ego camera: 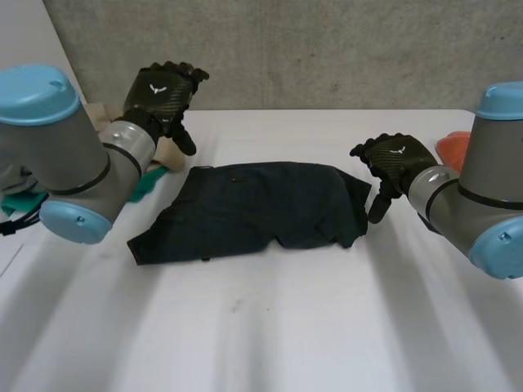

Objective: Fold the laundry.

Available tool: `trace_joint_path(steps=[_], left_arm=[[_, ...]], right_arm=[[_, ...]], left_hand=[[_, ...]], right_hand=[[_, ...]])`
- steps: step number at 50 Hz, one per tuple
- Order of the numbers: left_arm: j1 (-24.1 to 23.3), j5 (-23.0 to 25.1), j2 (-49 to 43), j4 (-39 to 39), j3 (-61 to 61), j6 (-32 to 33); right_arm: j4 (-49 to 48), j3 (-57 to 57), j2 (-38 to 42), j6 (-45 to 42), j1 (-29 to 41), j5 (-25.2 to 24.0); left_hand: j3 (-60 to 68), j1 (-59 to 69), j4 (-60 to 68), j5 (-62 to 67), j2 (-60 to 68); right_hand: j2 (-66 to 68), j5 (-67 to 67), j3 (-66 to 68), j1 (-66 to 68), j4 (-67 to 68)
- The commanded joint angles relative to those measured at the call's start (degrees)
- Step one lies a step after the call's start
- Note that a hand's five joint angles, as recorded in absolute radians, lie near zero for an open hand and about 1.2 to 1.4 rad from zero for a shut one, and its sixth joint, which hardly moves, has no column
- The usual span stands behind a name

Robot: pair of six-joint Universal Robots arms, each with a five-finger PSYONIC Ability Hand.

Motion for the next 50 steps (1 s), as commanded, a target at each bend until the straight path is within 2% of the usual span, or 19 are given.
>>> trace_joint_path(steps=[1, 3, 6, 9, 12, 15, 17, 23, 27, 28, 30, 31, 36, 42, 46, 50], left_arm=[[-0.4, 0.0, 3.9, -2.4, 0.0, 0.4], [-0.5, -0.2, 4.8, -4.9, -0.2, 1.0], [-1.1, -0.4, 5.5, -13.7, -0.3, 4.1], [-2.1, -1.2, 4.3, -24.9, -0.4, 11.6], [-1.6, -3.2, 1.6, -29.3, -1.9, 17.1], [-0.1, -4.1, -0.6, -27.0, -3.4, 19.4], [1.0, -4.0, -2.7, -22.8, -4.7, 20.3], [1.2, -4.0, -7.9, -14.1, -5.1, 21.4], [1.2, -5.5, -10.0, -10.9, -4.8, 23.0], [1.2, -5.8, -10.2, -10.5, -4.8, 23.5], [1.2, -5.7, -10.3, -10.0, -4.7, 24.1], [1.4, -5.8, -10.2, -9.8, -4.5, 24.4], [1.6, -7.6, -6.1, -8.4, -2.6, 23.7], [0.6, -9.3, 3.5, 0.2, 4.5, 18.3], [-4.4, -8.4, 4.4, 5.2, 14.7, 12.5], [-9.6, -6.2, 1.0, 3.8, 21.8, 9.9]], right_arm=[[1.6, -0.7, -0.8, 0.1, -0.8, -0.8], [2.4, -1.0, -1.1, 0.2, -0.9, -1.2], [4.8, -1.6, -1.7, 0.3, -0.8, -2.0], [6.8, -1.9, -2.3, 0.0, -0.8, -2.7], [7.4, -1.8, -2.6, -0.1, -0.7, -3.1], [7.5, -1.5, -2.6, -0.1, -0.5, -3.3], [7.5, -1.5, -2.3, -0.1, -0.3, -3.3], [7.4, -1.2, -1.5, -0.4, 0.0, -3.3], [7.3, -1.1, -1.1, -0.8, 0.1, -3.3], [7.3, -1.1, -1.0, -0.9, -0.1, -3.3], [7.3, -1.1, -1.0, -1.0, -0.3, -3.3], [7.3, -1.1, -1.1, -1.0, -0.4, -3.3], [7.3, -1.0, -1.9, -1.1, -1.1, -3.3], [7.2, -1.2, -3.5, -0.8, -1.8, -3.6], [7.2, -1.4, -4.0, -0.7, -1.8, -3.6], [7.2, -1.9, -4.6, -0.3, -2.5, -3.4]], left_hand=[[-1.8, -0.8, -1.3, -2.4, -1.4], [-1.8, -0.8, -1.3, -2.4, -1.4], [-1.8, -0.8, -1.3, -2.4, -1.4], [-1.8, -0.8, -1.3, -2.4, -1.4], [0.6, 1.5, 1.1, -0.1, 0.9], [5.9, 6.8, 6.3, 5.2, 6.2], [6.0, 7.0, 6.5, 5.4, 6.4], [8.0, 9.0, 8.5, 7.4, 8.4], [30.5, 31.5, 31.0, 29.9, 30.9], [44.2, 45.2, 44.7, 43.6, 44.6], [54.4, 55.4, 54.9, 53.8, 54.8], [68.1, 69.0, 68.6, 67.4, 68.5], [68.2, 69.2, 68.7, 67.6, 68.6], [68.2, 69.2, 68.7, 67.6, 68.6], [68.2, 69.2, 68.7, 67.6, 68.6], [68.2, 69.2, 68.7, 67.6, 68.6]], right_hand=[[-1.9, -2.7, -1.7, -2.4, -1.8], [-1.9, -2.7, -1.7, -2.4, -1.8], [-1.9, -2.7, -1.7, -2.4, -1.8], [-1.9, -2.7, -1.7, -2.4, -1.8], [-1.9, -2.7, -1.7, -2.4, -1.8], [-1.9, -2.7, -1.7, -2.4, -1.8], [-1.9, -2.7, -1.7, -2.4, -1.8], [-1.9, -2.7, -1.7, -2.4, -1.8], [-1.9, -2.7, -1.7, -2.4, -1.8], [-1.9, -2.7, -1.7, -2.4, -1.8], [-1.9, -2.7, -1.7, -2.4, -1.8], [-1.9, -2.7, -1.7, -2.4, -1.8], [-1.9, -2.7, -1.7, -2.4, -1.8], [-1.9, -2.7, -1.7, -2.4, -1.8], [-1.9, -2.7, -1.7, -2.4, -1.8], [-1.9, -2.7, -1.7, -2.4, -1.8]])
